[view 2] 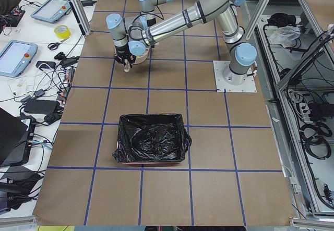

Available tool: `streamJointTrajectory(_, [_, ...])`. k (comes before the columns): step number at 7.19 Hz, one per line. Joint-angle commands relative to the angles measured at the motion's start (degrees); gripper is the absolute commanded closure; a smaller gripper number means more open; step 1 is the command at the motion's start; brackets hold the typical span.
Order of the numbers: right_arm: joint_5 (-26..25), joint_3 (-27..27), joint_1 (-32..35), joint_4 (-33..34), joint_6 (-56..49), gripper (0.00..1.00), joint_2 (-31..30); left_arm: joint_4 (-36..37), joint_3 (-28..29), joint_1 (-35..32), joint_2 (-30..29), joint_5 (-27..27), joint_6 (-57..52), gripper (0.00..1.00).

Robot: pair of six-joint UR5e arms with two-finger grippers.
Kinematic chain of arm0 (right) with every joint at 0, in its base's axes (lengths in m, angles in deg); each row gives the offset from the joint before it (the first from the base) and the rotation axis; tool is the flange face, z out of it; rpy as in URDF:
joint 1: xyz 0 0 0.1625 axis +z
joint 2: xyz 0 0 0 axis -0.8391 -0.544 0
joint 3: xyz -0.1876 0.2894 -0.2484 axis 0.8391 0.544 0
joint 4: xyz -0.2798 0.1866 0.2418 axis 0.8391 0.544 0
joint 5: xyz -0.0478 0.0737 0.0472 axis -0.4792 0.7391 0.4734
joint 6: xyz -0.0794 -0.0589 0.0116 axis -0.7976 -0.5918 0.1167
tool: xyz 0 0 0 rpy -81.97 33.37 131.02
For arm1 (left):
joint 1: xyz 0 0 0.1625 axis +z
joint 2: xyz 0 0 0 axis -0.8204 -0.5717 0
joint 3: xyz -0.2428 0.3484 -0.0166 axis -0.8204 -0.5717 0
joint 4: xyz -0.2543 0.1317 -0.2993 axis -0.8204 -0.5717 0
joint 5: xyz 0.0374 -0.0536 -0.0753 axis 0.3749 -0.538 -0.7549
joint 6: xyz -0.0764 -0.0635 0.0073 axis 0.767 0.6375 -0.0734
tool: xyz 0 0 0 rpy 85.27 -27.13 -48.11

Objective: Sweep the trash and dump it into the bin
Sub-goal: 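Push the trash items fully into the dustpan with the brush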

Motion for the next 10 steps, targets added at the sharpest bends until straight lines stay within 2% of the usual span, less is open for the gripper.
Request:
streamJointTrajectory(1, [1.1, 0.9, 0.5, 0.8, -0.6, 1.00, 0.2, 0.1, 0.0, 0.0, 0.0, 0.0, 0.0, 1.00])
streamJointTrajectory(2, [-0.3, 0.6, 0.5, -0.6, -1.1, 1.00, -0.1, 0.1, 0.0, 0.0, 0.0, 0.0, -0.1, 1.00])
streamJointTrajectory(3, [-4.0, 0.6, -0.3, -3.7, -1.2, 1.00, -1.1, 0.1, 0.0, 0.0, 0.0, 0.0, -0.1, 1.00])
streamJointTrajectory(6, [-7.5, 0.5, -1.7, -12.5, -5.3, 1.00, -4.5, 0.1, 0.0, 0.0, 0.0, -0.1, -0.1, 1.00])
streamJointTrajectory(7, [-8.4, 0.5, -4.0, -13.9, -7.8, 1.00, -6.0, 0.1, 0.0, 0.3, 0.0, -0.2, -0.2, 1.00])
streamJointTrajectory(8, [-8.7, 0.2, -7.8, -18.6, -11.6, 1.00, -8.2, 0.2, 0.0, 0.7, 0.1, -1.7, -0.8, 1.00])
streamJointTrajectory(9, [-13.1, 0.0, -11.9, -23.0, -15.3, 1.00, -11.0, 0.1, 0.0, 1.8, 0.3, -4.5, -1.4, 1.00])
streamJointTrajectory(10, [-14.8, -1.2, -16.3, -26.5, -20.9, 1.00, -13.5, -0.3, 0.3, 3.9, 1.0, -6.7, -2.8, 1.00])
